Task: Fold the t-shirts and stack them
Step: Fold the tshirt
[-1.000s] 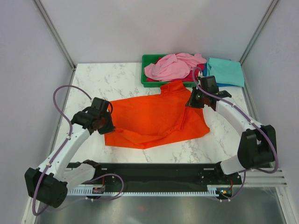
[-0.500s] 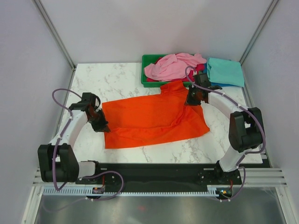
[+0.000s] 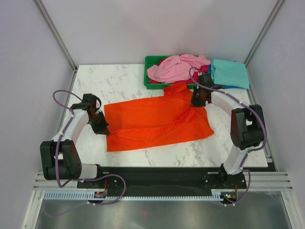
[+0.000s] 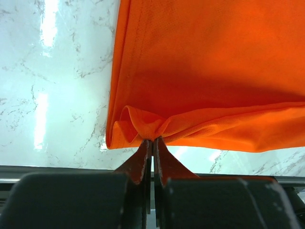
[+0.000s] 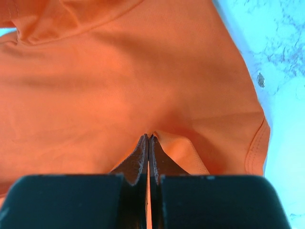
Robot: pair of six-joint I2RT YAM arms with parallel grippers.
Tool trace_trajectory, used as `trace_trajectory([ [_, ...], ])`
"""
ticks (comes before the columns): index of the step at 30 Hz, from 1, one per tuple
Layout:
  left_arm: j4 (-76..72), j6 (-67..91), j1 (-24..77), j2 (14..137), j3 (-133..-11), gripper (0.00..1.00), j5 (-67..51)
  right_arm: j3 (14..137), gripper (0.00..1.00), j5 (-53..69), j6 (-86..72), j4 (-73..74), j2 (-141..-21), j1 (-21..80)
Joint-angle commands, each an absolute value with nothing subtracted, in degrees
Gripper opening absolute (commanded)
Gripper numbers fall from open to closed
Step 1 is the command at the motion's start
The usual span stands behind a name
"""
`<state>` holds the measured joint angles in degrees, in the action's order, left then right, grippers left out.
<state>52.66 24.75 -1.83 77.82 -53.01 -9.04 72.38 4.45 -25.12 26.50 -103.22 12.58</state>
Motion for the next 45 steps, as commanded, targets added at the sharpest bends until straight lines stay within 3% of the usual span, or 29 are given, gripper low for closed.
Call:
trace_trajectory([
  [1,52.6,22.3,-2.5,80.0,-55.0,0.02,-8.2,75.3,0.0,2.9,-24.9,25.0,-105.2,12.2],
  [15,54.7,22.9,-2.6,82.7,-56.9,0.02,-2.4,76.7,0.12,1.5,-25.3,25.0,-109.3,11.7],
  [19,54.8,22.7,-2.7,83.9,-57.0,0.02,-1.7,77.7,0.23,1.4,-25.3,25.2,-109.5,10.9],
  [20,54.8,22.6,-2.6,84.1,-57.2,0.03,-1.3,78.1,0.31,1.7,-25.4,25.5,-109.4,10.6],
  [21,54.8,22.5,-2.7,84.5,-57.4,0.31,-1.1,79.0,0.31,1.8,-25.5,26.0,-109.3,10.4],
  [23,54.0,22.2,-2.7,84.7,-58.2,0.7,-1.4,79.7,0.35,1.1,-25.8,26.5,-108.8,10.2],
  [24,53.2,21.8,-2.7,85.0,-58.4,0.99,-1.6,80.2,0.36,1.0,-25.8,27.2,-108.5,10.1],
  [29,53.3,22.5,-2.6,80.4,-62.7,1.0,3.7,80.9,0.45,0.4,-25.7,28.5,-104.6,10.1],
  [32,52.4,21.1,-2.7,75.1,-64.2,1.0,5.4,80.8,0.57,0.7,-25.1,28.4,-101.4,10.2],
  [35,48.4,19.8,-2.5,69.3,-61.1,1.0,3.8,80.7,0.62,6.3,-23.4,24.9,-100.6,10.2],
  [39,41.1,18.8,-2.2,63.1,-52.6,1.0,0.3,83.3,0.65,8.7,-22.9,19.9,-105.1,10.8],
  [45,40.7,18.5,-0.8,62.0,-52.6,1.0,-3.3,92.4,0.65,7.9,-23.1,19.9,-112.8,11.6],
])
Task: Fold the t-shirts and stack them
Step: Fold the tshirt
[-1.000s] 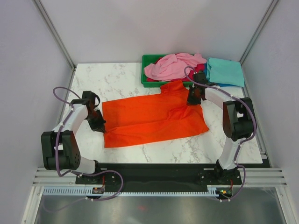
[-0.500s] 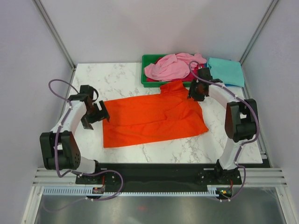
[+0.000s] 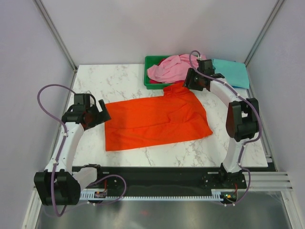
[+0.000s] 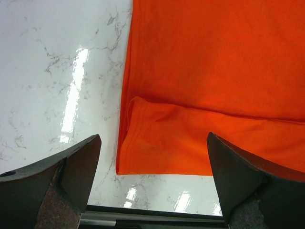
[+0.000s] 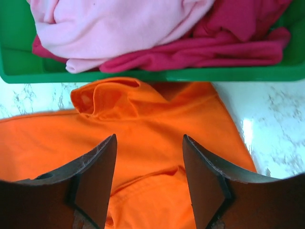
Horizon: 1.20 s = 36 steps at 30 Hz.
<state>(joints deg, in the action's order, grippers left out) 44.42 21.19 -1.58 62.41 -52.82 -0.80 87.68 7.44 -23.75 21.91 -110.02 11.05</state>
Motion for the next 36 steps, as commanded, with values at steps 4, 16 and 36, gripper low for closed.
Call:
trace_trajectory([
  [4,40.6,18.2,-0.7,62.8,-52.8,0.99,-3.3,98.7,0.66,6.7,-23.1,21.4,-117.6,12.2],
  [16,40.6,18.2,1.7,62.7,-52.8,0.99,-4.3,106.3,0.6,3.4,-22.1,23.9,-124.8,13.4],
  [36,40.5,18.0,1.7,63.6,-52.8,1.0,-3.8,103.4,0.0,3.2,-21.0,23.7,-121.8,13.9],
])
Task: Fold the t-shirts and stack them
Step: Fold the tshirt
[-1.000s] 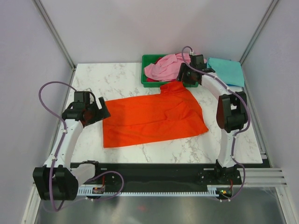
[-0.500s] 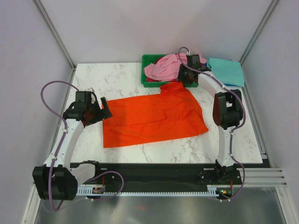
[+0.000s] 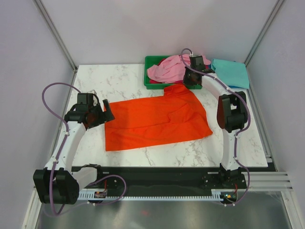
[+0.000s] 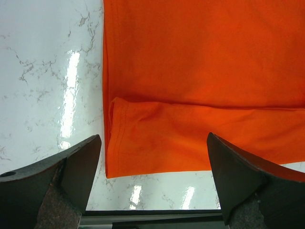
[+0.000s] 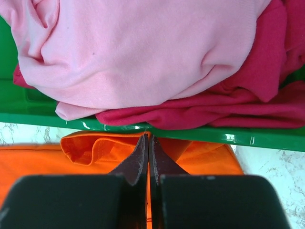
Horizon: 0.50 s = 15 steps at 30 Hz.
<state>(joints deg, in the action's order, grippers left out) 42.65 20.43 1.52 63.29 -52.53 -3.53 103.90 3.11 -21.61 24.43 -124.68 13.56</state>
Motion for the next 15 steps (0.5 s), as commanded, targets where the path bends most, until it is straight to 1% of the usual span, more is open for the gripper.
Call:
trace_trajectory([
  [1,40.4,18.0,1.7,63.7,-52.9,1.0,-3.3,103.0,0.0,3.4,-21.1,23.8,-121.2,13.9],
  [4,40.7,18.5,1.5,66.2,-54.7,1.0,-0.9,100.4,0.0,3.6,-20.8,23.6,-117.8,14.3],
  [7,41.3,20.9,0.4,71.5,-59.0,1.0,-1.1,96.0,0.0,3.9,-21.0,22.8,-114.5,14.7],
  [10,41.5,21.8,-2.5,81.1,-64.4,0.92,-1.4,90.1,0.0,6.8,-22.6,19.3,-111.7,14.5],
  [11,41.7,22.1,-3.5,83.5,-65.9,0.88,-2.3,88.0,0.0,7.9,-23.1,18.1,-111.0,14.6],
  [12,41.4,23.1,-4.8,87.7,-68.4,0.87,-3.2,87.3,0.0,9.1,-23.2,17.8,-110.7,14.7],
  [14,41.4,23.8,-5.6,91.3,-71.0,0.81,-4.5,85.4,0.0,9.8,-23.1,17.2,-109.8,14.9],
  [15,40.7,24.1,-5.7,93.1,-73.5,0.81,-4.4,84.9,0.0,10.4,-23.1,17.1,-109.3,15.1],
])
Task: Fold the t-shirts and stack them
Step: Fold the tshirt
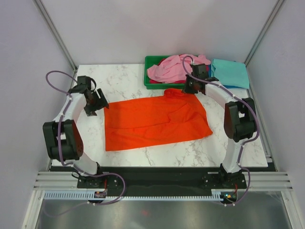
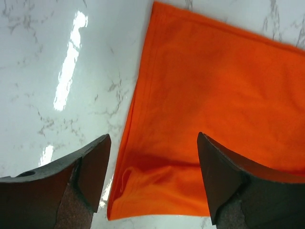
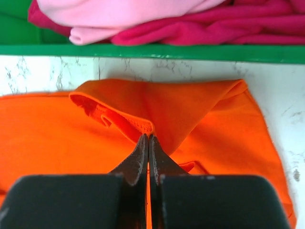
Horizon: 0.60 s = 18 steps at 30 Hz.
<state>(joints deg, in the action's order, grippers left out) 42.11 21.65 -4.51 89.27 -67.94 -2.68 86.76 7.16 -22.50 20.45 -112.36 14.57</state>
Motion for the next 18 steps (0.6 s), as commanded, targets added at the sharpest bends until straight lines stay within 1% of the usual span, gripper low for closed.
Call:
trace_trajectory([
  [1,39.8,24.0,-5.7,95.9,-74.6,0.8,-4.8,84.2,0.0,10.5,-23.1,16.8,-109.0,15.4],
  [2,38.5,23.3,-5.7,97.7,-76.3,0.73,-5.7,82.8,0.0,10.6,-23.2,16.1,-108.0,15.5],
  [3,36.1,22.9,-5.7,99.4,-77.2,0.7,-7.5,82.3,0.0,11.2,-23.4,15.7,-107.8,15.4],
  [5,36.0,22.1,-5.8,105.2,-81.7,0.65,-7.5,81.0,0.0,11.7,-23.6,15.4,-106.7,15.5],
  [9,35.9,21.3,-5.7,111.0,-85.2,0.61,-6.8,79.5,0.0,12.4,-23.5,15.0,-104.9,15.5],
  [12,35.9,20.8,-5.9,113.2,-85.7,0.6,-4.2,78.5,0.0,12.6,-23.6,14.9,-104.0,15.6],
  [18,35.5,20.6,-6.1,116.7,-87.6,0.57,-3.4,77.0,0.0,13.1,-23.6,14.5,-103.0,15.9],
])
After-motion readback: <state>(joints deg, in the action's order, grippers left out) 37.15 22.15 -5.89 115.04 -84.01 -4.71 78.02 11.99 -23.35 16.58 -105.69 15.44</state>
